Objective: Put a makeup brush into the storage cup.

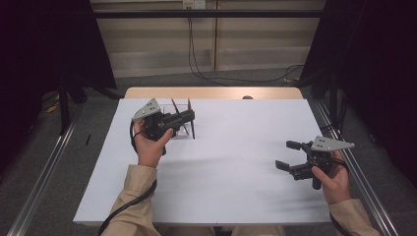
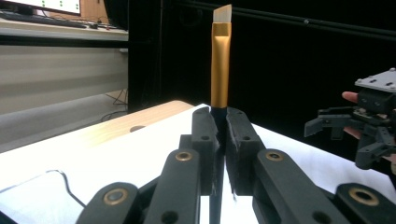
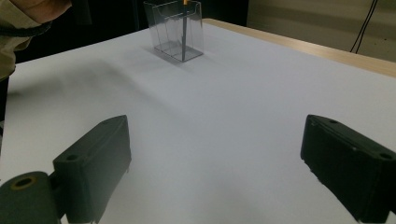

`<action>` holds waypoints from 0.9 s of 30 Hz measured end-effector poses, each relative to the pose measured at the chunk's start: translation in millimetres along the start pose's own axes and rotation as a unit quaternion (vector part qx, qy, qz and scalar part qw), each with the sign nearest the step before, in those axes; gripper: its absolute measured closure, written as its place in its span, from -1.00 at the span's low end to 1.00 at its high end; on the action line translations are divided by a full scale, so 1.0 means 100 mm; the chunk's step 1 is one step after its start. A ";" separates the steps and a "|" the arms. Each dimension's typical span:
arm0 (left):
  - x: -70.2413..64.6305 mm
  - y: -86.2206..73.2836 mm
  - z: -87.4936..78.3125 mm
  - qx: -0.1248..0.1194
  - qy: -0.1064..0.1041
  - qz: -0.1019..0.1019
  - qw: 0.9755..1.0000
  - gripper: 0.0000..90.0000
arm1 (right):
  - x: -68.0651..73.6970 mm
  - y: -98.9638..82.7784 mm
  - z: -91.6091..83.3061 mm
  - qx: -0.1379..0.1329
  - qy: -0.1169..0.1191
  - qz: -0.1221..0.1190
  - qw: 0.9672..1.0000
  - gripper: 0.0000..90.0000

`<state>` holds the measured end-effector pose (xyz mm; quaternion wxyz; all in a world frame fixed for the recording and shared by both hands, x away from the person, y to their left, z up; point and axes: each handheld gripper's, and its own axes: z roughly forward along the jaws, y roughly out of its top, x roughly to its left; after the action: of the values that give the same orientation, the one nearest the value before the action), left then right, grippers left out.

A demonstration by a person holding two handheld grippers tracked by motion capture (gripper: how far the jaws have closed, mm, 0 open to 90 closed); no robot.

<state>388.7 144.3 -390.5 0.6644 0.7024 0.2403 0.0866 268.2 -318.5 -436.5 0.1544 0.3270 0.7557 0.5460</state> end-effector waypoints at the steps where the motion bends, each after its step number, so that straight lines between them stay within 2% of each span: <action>1: 0.01 0.01 0.00 0.000 0.002 0.000 1.000 0.85 | 0.00 0.00 0.00 -0.001 0.001 -0.001 1.000 -0.82; 10: 0.09 0.02 0.03 -0.007 0.012 -0.008 1.000 0.85 | 0.00 -0.01 0.01 0.003 0.001 -0.001 1.000 -0.82; 27: 0.26 0.16 0.08 -0.006 0.037 -0.006 0.999 0.85 | 0.01 0.00 0.01 0.002 0.002 0.000 1.000 -0.82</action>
<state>418.5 148.9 -380.6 0.6595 0.6935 0.2682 0.1103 267.8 -317.1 -436.8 0.1521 0.3257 0.7573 0.5452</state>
